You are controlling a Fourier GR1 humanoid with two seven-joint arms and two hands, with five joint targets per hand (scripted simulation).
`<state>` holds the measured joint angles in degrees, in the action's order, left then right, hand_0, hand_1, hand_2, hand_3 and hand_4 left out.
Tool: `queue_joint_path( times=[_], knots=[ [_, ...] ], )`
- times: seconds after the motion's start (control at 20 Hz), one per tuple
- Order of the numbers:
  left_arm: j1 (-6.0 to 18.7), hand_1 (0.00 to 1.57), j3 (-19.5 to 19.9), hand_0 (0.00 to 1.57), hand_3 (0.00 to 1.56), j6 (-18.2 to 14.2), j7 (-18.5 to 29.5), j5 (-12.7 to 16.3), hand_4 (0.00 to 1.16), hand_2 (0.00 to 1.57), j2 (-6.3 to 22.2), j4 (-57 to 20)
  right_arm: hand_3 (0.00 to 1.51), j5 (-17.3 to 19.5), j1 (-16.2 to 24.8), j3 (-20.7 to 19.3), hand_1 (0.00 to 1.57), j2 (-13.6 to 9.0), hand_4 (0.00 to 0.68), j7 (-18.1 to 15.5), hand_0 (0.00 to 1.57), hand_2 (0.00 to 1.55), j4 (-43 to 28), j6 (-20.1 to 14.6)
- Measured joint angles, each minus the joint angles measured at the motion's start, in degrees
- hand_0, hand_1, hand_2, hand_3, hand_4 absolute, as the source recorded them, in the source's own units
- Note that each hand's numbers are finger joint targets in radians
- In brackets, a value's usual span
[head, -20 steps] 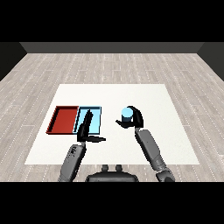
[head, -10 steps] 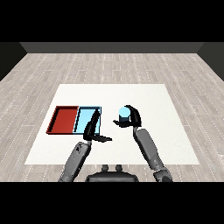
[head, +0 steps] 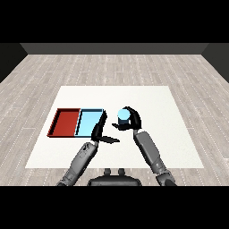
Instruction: Pick the blue can and put it in the blue box
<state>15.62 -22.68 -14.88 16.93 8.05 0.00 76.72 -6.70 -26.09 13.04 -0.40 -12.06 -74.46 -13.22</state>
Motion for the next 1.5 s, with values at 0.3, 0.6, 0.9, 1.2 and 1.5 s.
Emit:
queue_joint_path(
  times=[0.3,0.6,0.9,1.2,1.5],
  knots=[
    [2.99,0.00,-3.73,0.00,0.00,-3.14,1.16,4.28,0.00,0.00,0.00,-4.16,1.36,-1.69,-0.05,1.11,1.44,0.29,0.552,-2.46,1.44,1.47,1.99,0.13],
    [6.85,0.00,-4.48,0.00,0.00,-3.69,3.48,8.56,0.00,0.00,0.05,-10.45,1.38,-3.55,-1.12,4.54,1.43,0.37,0.550,-2.30,1.43,1.46,2.01,-2.05],
    [7.69,0.00,-6.59,0.00,0.00,-4.73,4.93,10.92,0.00,0.00,0.02,-12.68,1.37,-4.65,-2.73,5.56,1.42,0.38,0.557,-3.60,1.42,1.45,3.99,-2.72],
    [9.83,0.00,-8.77,0.00,0.00,-7.01,4.82,12.70,0.00,0.00,0.01,-14.61,1.37,-5.74,-2.41,7.32,1.43,0.37,0.552,-4.68,1.43,1.46,3.95,-2.99],
    [11.33,0.00,-8.27,0.00,0.00,-7.31,3.47,12.43,0.00,0.00,0.01,-15.44,1.38,-5.30,-1.66,8.54,1.43,0.38,0.546,-4.10,1.43,1.46,2.41,-3.52]
  ],
)
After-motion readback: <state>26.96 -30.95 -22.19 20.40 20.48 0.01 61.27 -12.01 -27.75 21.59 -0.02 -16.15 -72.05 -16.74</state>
